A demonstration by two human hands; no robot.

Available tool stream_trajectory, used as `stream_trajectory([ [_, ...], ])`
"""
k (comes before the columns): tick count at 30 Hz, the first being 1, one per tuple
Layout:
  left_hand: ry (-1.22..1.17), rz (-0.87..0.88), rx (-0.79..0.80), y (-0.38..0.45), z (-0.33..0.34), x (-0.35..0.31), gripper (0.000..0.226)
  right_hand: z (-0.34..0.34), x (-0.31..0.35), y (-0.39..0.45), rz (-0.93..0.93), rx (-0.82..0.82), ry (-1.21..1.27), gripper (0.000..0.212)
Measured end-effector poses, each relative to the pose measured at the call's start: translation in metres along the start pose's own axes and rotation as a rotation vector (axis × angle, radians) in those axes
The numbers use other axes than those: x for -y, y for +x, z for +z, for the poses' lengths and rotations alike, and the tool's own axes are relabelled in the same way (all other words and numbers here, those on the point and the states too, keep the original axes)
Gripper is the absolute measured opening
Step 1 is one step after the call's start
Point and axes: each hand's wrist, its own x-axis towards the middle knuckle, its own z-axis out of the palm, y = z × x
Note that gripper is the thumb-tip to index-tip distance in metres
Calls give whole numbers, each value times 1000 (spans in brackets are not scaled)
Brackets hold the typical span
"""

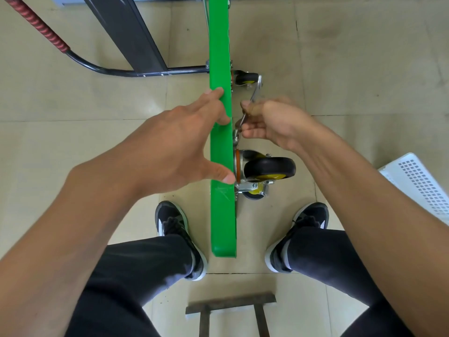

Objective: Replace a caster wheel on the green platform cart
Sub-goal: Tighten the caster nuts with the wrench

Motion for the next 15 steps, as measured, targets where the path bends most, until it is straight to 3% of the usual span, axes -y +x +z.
stream_trajectory([
  [3,4,-3,-2,0,1,-1,110,-4,-9,5,136,31,107,11],
  [7,0,-11,5,1,1,-1,111,-8,-15,3,114,-8,170,14],
  [11,0,-8,6,1,1,-1,109,-15,-17,-10,-182,-154,93,17],
  [15,5,-7,4,1,2,-1,110,-12,-17,-39,-611,-150,-51,6],
])
